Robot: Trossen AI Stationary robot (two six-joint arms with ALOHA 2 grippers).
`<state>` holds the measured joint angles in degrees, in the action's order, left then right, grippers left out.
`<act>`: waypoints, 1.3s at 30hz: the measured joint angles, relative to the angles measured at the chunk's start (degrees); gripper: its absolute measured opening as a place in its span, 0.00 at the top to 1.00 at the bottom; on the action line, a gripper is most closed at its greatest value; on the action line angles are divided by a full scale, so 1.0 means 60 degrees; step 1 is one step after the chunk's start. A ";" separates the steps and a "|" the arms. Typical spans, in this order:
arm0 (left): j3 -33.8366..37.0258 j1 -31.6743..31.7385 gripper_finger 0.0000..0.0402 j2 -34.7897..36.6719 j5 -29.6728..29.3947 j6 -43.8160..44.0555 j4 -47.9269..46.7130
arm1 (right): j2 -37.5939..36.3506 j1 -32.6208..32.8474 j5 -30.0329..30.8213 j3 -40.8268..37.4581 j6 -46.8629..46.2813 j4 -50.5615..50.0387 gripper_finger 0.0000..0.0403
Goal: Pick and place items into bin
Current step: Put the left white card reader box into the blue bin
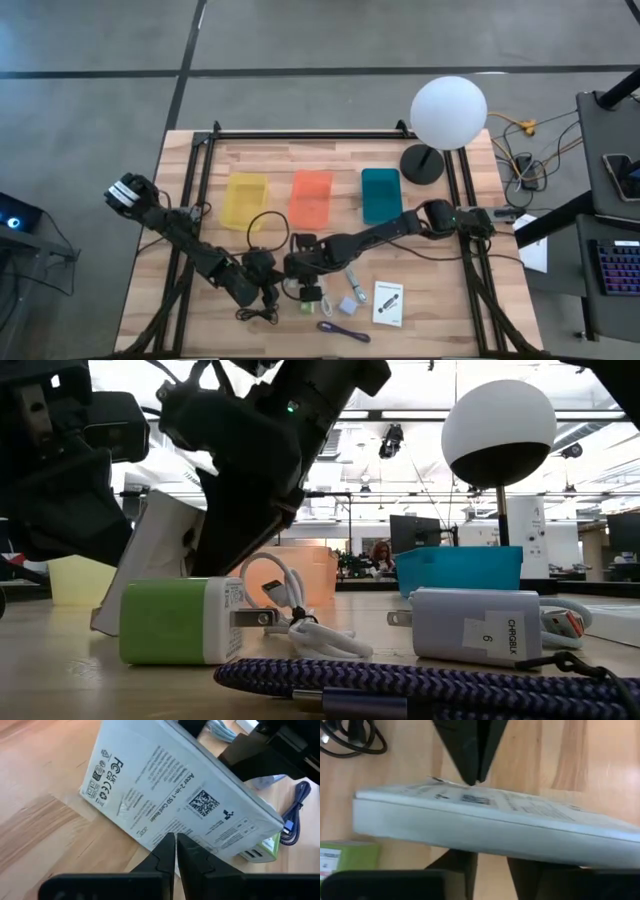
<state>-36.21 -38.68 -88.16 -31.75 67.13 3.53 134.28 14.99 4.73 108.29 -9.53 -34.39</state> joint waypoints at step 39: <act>0.0015 0.0015 1.00 0.0007 -0.0240 0.0000 0.0000 | -0.0441 0.0243 0.1542 0.0211 0.1832 0.0248 0.61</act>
<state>-36.12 -38.59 -88.12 -33.19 67.13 3.53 131.63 16.44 13.98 109.56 1.46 -32.90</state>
